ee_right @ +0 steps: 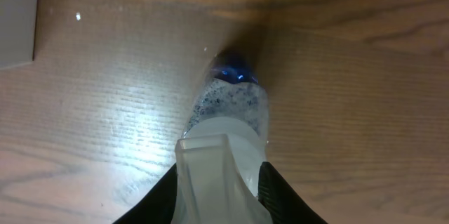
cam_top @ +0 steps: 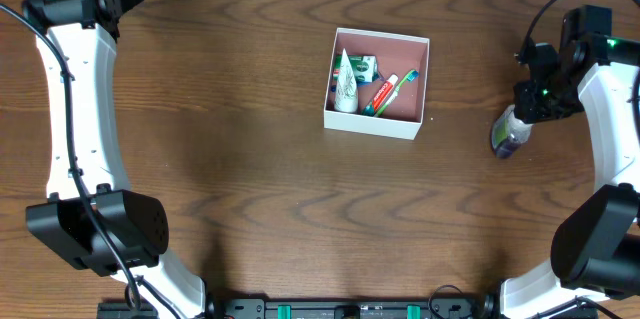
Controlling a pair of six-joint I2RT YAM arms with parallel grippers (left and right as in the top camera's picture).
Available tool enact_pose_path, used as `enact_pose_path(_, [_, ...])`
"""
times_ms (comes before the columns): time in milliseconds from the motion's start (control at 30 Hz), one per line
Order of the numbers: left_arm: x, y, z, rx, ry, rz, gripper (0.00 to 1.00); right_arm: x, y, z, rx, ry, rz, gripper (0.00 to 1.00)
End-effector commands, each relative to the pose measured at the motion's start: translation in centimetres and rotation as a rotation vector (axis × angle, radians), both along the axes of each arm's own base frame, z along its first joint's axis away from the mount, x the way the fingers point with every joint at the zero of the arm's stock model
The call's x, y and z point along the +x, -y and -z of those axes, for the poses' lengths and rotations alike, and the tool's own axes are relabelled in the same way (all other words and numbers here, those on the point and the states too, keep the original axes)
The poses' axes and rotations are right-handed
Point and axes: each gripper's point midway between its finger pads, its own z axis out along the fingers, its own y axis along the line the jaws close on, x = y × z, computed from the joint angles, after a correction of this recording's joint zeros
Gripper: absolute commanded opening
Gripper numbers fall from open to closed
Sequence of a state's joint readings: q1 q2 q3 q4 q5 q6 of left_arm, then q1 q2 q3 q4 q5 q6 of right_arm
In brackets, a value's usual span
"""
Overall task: Pack container
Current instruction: 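Grasp the clear pump bottle with blue liquid by its neck, then carry the pump bottle over the white box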
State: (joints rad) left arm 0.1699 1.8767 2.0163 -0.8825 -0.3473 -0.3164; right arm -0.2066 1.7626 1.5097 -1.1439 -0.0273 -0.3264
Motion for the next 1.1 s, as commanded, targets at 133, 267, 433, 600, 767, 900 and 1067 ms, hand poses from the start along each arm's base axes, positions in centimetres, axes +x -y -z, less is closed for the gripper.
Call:
enact_pose_path(133, [-0.2, -0.3, 0.0, 0.015, -0.006, -0.009, 0.98, 2.5, -1.1, -2.8, 0.091, 0.115, 0.045, 0.2])
enact_pose_path(267, [-0.2, -0.3, 0.0, 0.015, -0.006, -0.009, 0.98, 4.7, -2.4, -6.4, 0.164, 0.223, 0.049, 0.15])
enact_pose_path(433, [-0.2, -0.3, 0.0, 0.015, -0.006, -0.009, 0.98, 7.2, -4.8, -12.3, 0.267, 0.387, -0.019, 0.15])
enact_pose_path(600, [-0.2, -0.3, 0.0, 0.015, -0.006, -0.009, 0.98, 8.8, -6.7, -16.8, 0.284, 0.507, -0.036, 0.12])
enact_pose_path(767, [-0.2, -0.3, 0.0, 0.014, -0.007, -0.009, 0.98, 10.2, -10.8, -19.1, 0.301, 0.596, -0.138, 0.14])
enact_pose_path(900, [-0.2, -0.3, 0.0, 0.015, -0.006, -0.009, 0.98, 10.8, -14.3, -20.0, 0.316, 0.642, -0.22, 0.15])
enact_pose_path(1067, [-0.2, -0.3, 0.0, 0.015, -0.006, -0.009, 0.98, 10.7, -17.5, -20.0, 0.347, 0.639, -0.26, 0.15])
